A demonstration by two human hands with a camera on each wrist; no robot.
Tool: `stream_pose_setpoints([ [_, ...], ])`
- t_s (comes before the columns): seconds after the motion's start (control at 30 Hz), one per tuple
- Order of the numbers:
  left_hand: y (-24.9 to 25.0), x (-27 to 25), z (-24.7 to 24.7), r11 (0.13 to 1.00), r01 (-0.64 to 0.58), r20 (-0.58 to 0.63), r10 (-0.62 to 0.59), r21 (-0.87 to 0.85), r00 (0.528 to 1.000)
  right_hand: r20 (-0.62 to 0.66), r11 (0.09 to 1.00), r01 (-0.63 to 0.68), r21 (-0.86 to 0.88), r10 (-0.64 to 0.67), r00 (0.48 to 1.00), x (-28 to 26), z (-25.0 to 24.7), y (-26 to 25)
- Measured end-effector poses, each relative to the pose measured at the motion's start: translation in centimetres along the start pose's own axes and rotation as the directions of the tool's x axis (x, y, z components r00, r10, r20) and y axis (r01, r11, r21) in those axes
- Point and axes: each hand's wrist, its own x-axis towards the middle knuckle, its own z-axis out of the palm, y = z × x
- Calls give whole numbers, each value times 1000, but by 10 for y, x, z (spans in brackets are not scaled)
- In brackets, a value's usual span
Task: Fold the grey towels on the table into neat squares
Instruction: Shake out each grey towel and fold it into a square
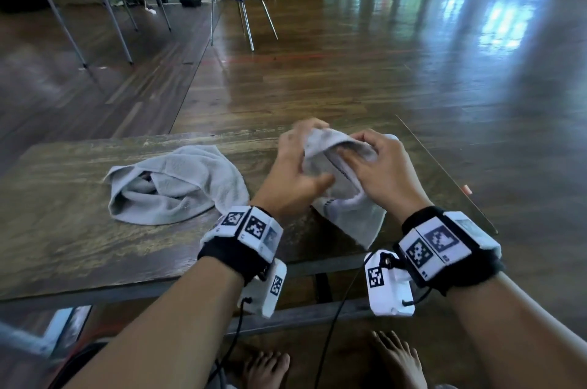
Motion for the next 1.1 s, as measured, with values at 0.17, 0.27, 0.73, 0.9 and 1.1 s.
stream_pose_setpoints([
  [0.17,-5,7,-1,945,-101,-165,158,311,974,137,999,41,32,-45,989,-2,-3,-5],
  [0.27,-6,10,-10,921,-11,-300,138,390,944,269,993,50,-104,-20,963,0,-13,0],
  [0.73,0,5,-43,957,157,-639,38,245,768,-206,762,57,-646,-246,947,-2,-64,14],
  [0.9,-4,6,-45,971,138,-615,11,194,788,-383,860,21,-509,-249,890,2,-72,20],
  [1.1,-6,11,-43,992,116,-688,-53,46,724,-397,954,131,-270,-234,888,6,-81,21],
])
